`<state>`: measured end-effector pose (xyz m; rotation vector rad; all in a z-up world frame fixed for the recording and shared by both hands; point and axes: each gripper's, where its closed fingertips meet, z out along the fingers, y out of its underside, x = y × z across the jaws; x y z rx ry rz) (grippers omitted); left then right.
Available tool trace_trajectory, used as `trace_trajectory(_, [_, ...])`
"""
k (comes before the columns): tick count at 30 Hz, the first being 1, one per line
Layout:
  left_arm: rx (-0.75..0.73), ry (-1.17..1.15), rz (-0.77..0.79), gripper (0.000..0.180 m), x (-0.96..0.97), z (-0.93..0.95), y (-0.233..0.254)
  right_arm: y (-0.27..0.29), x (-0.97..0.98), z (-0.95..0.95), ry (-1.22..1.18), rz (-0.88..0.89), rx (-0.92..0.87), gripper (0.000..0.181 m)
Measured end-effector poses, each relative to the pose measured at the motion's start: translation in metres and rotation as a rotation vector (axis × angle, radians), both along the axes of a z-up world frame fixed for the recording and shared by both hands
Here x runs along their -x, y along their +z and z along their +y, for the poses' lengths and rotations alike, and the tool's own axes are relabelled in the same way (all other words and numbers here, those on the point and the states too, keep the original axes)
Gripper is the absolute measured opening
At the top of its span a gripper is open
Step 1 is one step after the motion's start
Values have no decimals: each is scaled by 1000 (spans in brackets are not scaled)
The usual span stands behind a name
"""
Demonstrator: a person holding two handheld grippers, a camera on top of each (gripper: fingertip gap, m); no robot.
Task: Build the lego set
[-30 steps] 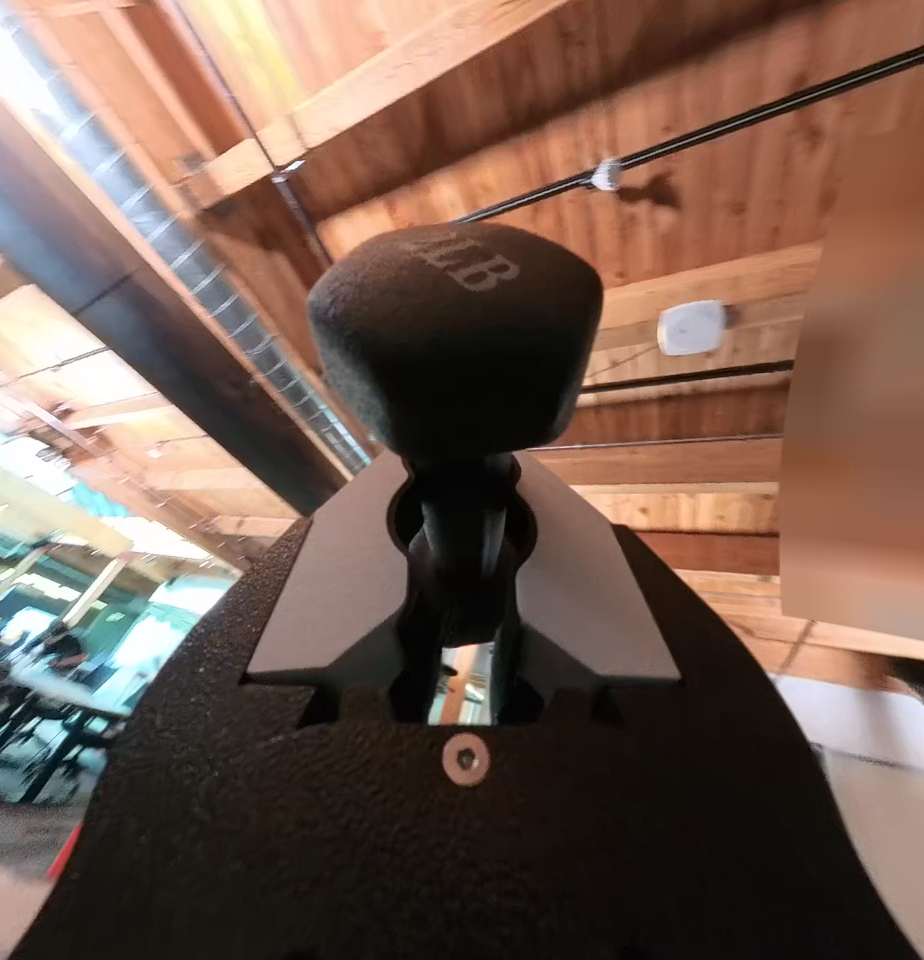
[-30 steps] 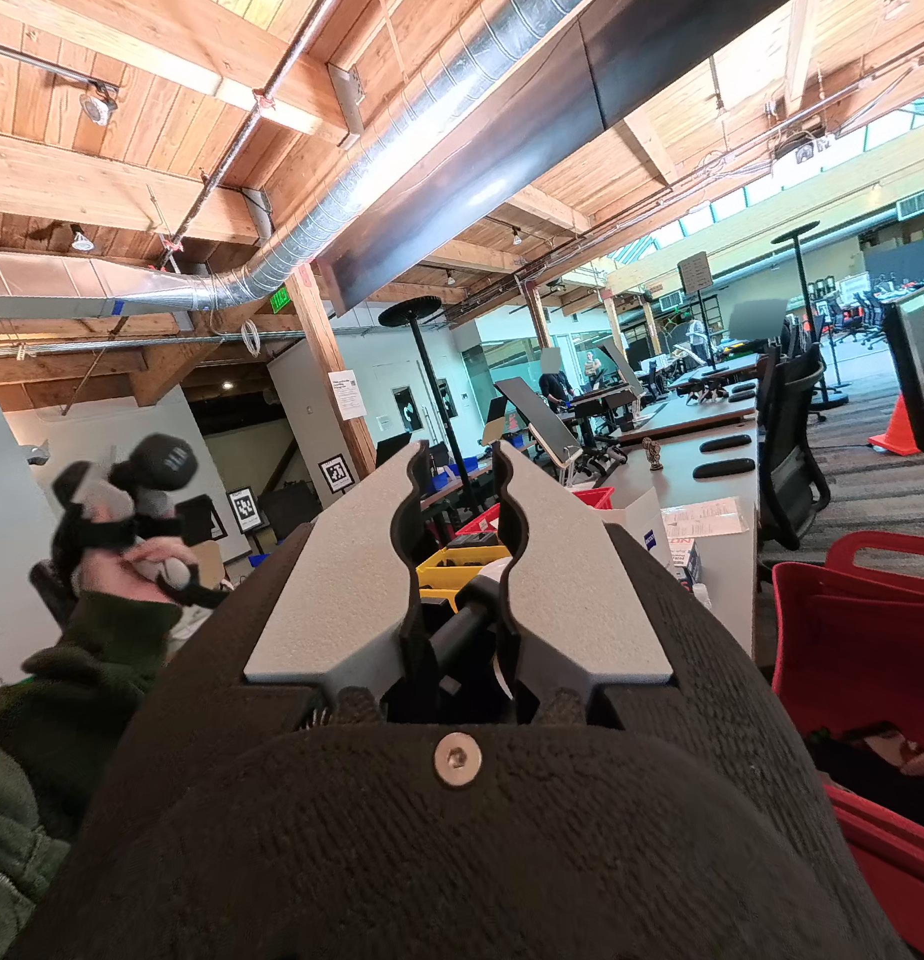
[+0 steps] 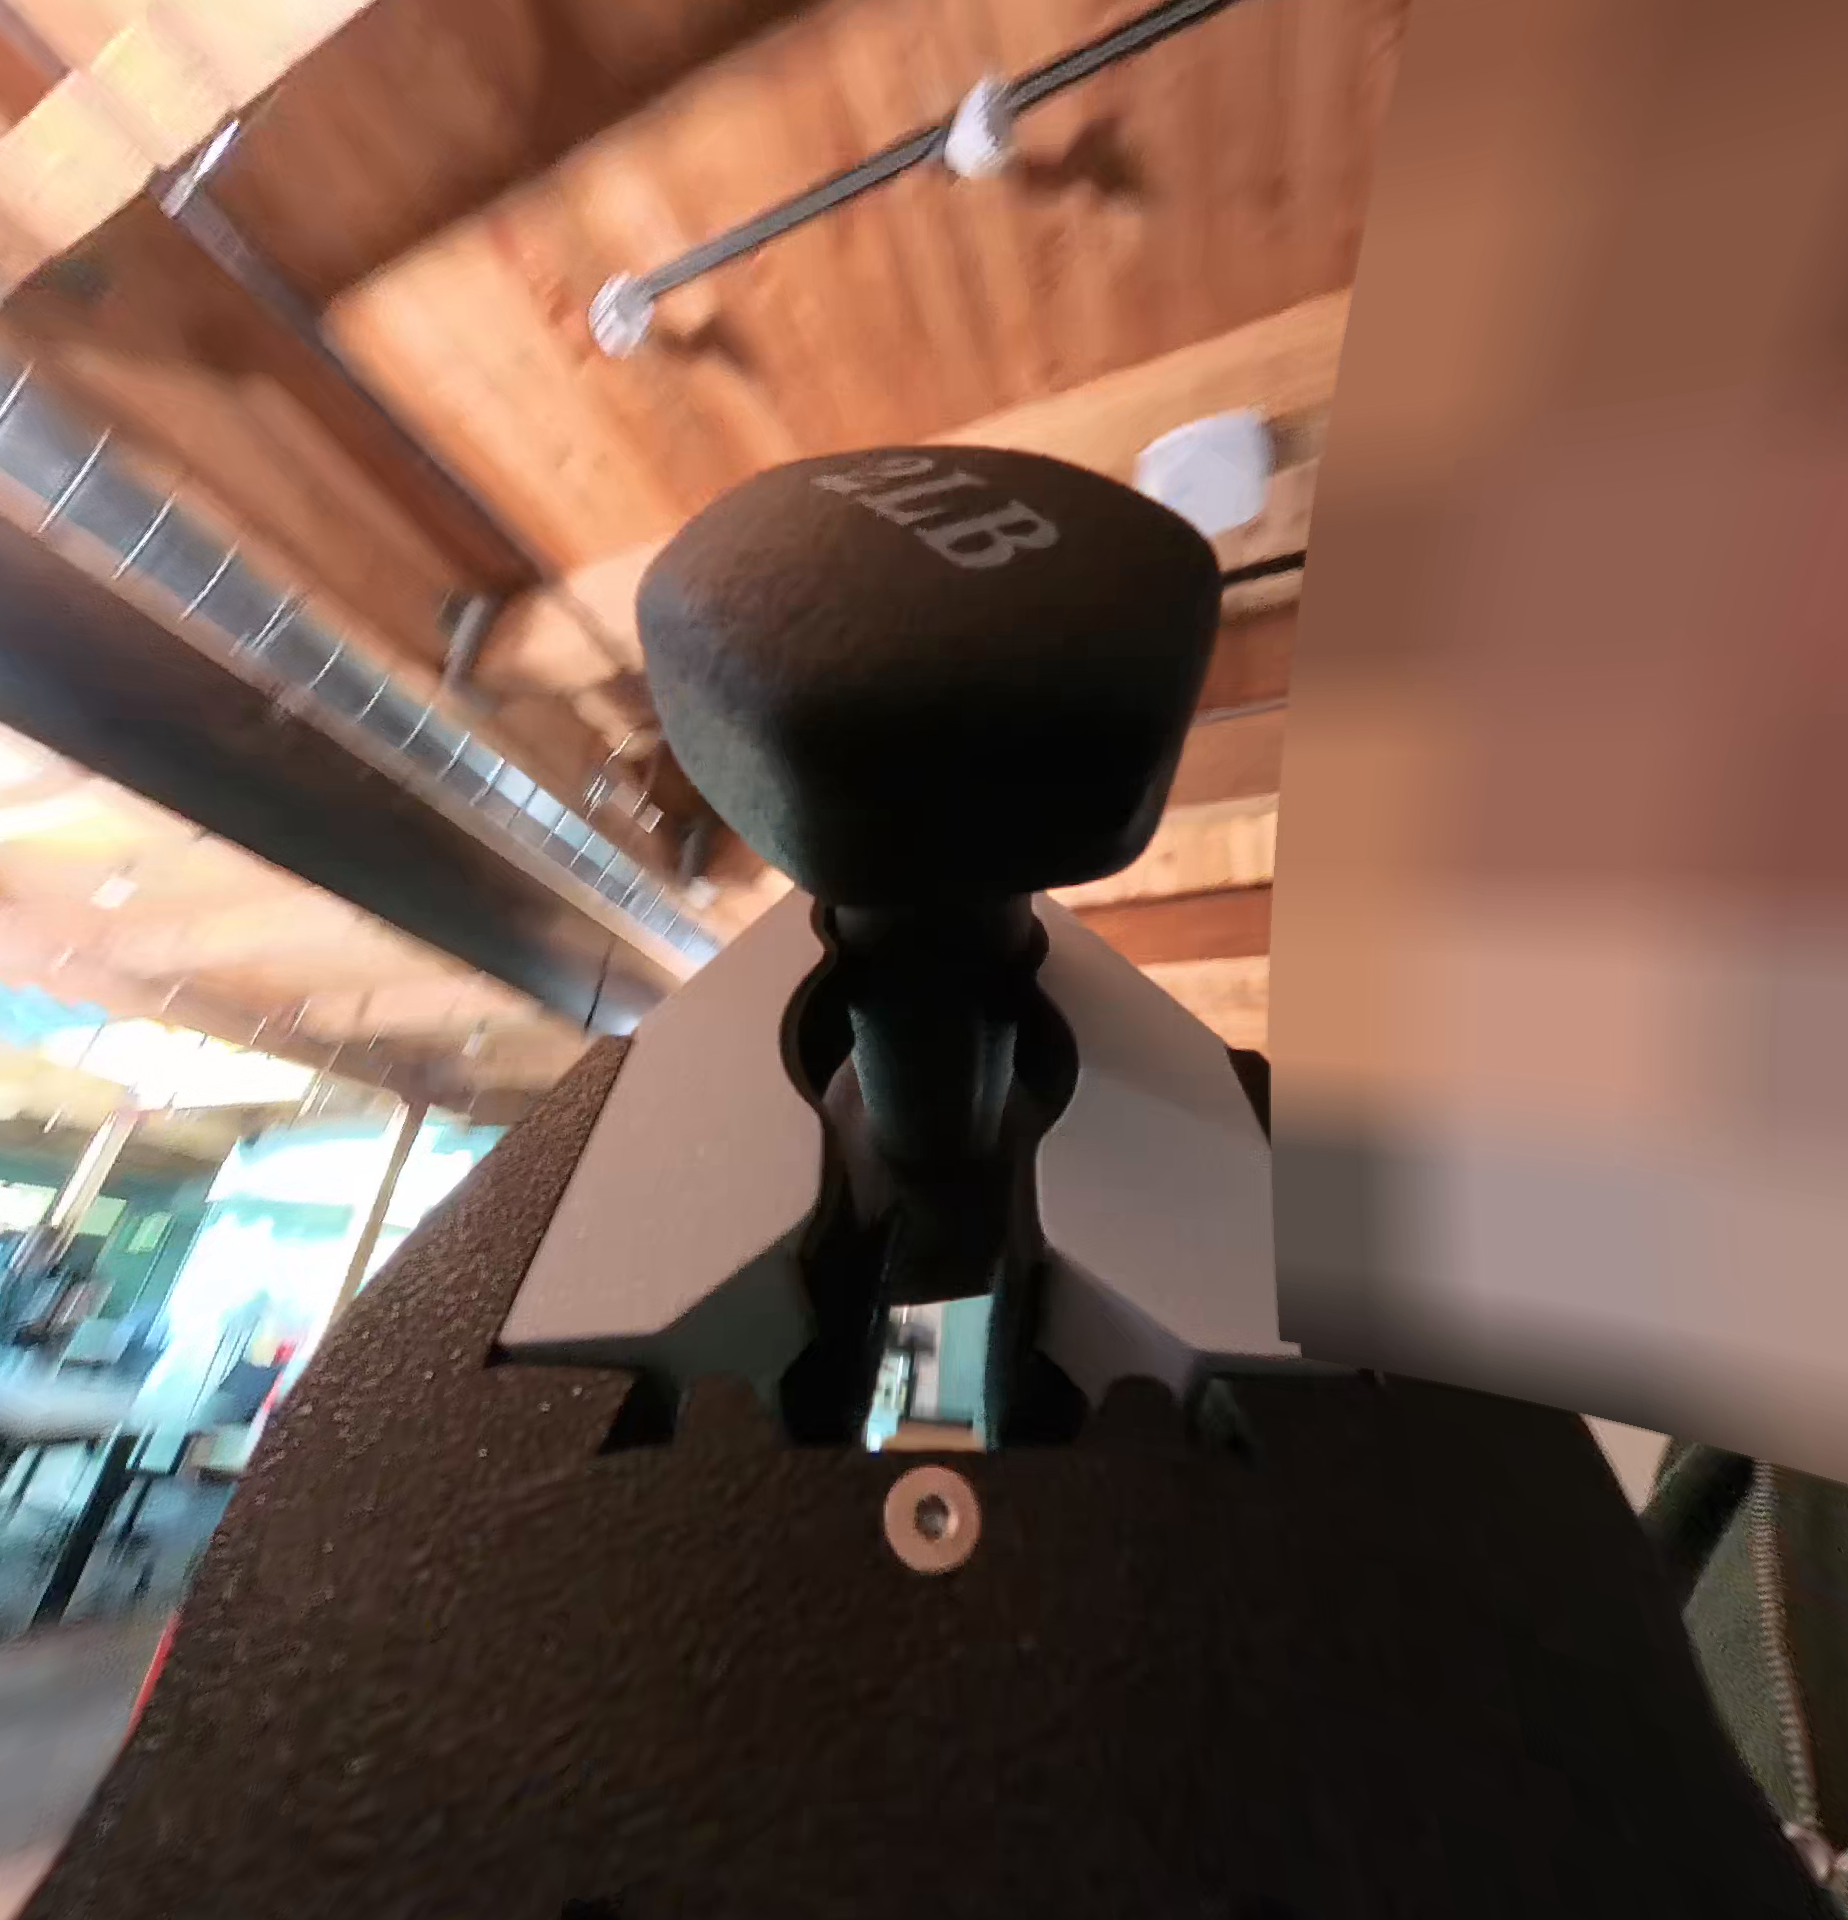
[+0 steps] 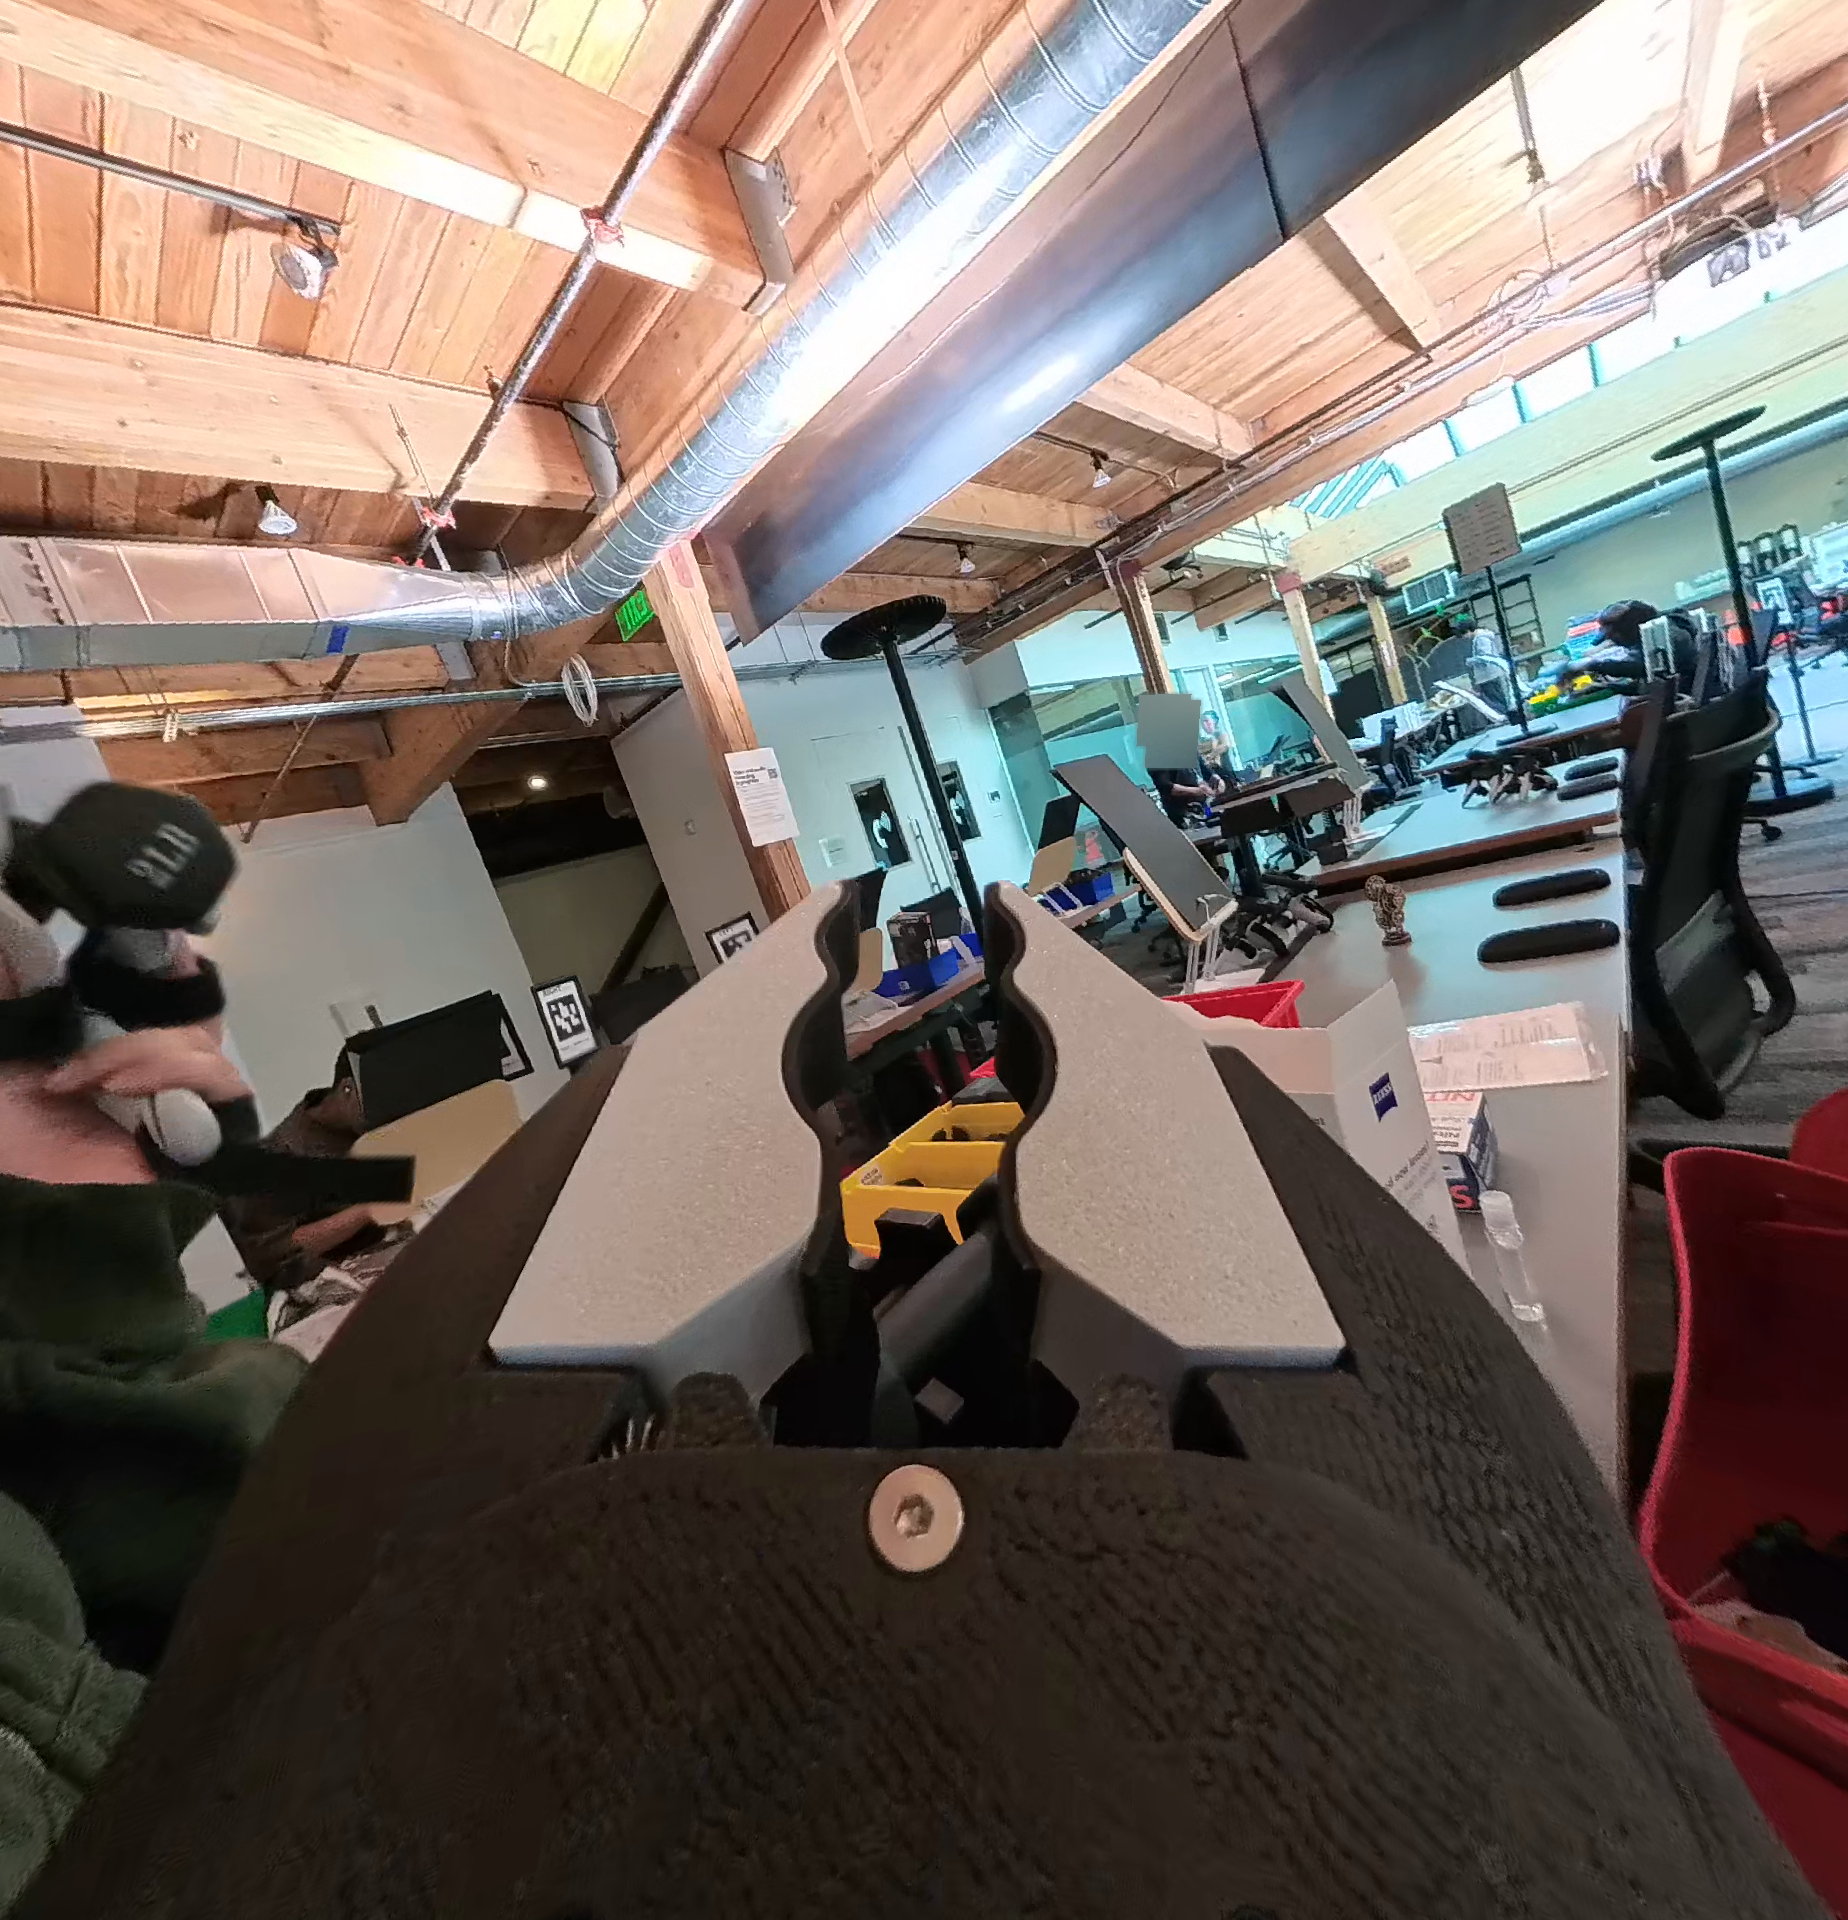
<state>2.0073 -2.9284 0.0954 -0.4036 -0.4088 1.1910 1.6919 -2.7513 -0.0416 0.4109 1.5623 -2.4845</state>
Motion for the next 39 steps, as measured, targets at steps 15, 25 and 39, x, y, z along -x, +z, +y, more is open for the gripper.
trace_trajectory(15, [-350,-592,-822,26,153,-17,-170,-9,16,15,-28,-36,73,20])
trace_trajectory(25, [-547,-1051,-1321,26,214,-24,-269,-46,50,53,-149,-125,114,22])
trace_trajectory(39, [-590,-1222,-1758,26,217,-2,-324,-88,80,77,-234,-211,133,23])
